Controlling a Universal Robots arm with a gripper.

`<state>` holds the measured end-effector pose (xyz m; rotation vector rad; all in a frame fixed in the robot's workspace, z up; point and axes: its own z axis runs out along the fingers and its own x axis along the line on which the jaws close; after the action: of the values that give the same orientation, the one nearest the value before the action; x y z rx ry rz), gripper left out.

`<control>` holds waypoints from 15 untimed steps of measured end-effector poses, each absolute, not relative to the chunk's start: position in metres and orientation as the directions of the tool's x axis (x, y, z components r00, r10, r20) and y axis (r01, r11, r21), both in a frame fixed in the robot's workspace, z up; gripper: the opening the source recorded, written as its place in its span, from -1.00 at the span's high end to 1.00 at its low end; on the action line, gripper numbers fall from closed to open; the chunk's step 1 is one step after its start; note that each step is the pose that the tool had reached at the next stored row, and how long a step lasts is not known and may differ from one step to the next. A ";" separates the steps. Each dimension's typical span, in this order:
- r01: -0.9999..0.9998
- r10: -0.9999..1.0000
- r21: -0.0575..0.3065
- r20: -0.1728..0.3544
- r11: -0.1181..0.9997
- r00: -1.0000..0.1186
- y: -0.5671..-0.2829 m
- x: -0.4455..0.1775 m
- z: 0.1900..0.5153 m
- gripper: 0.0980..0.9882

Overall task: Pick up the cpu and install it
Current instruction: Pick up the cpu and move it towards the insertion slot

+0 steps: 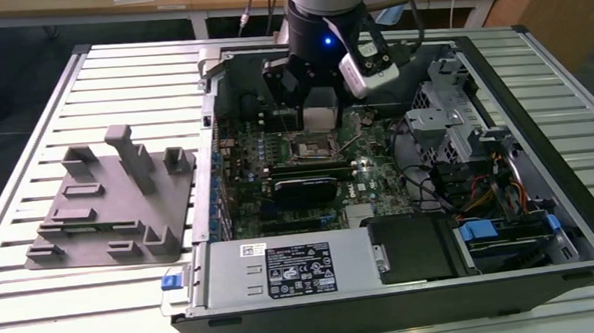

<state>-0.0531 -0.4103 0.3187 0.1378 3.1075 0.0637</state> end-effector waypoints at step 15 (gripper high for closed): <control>0.086 0.087 0.047 -0.028 0.995 -0.996 -0.404 -0.053 0.292 0.00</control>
<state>-0.0526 -0.4039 0.2916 0.1344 3.1078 0.0717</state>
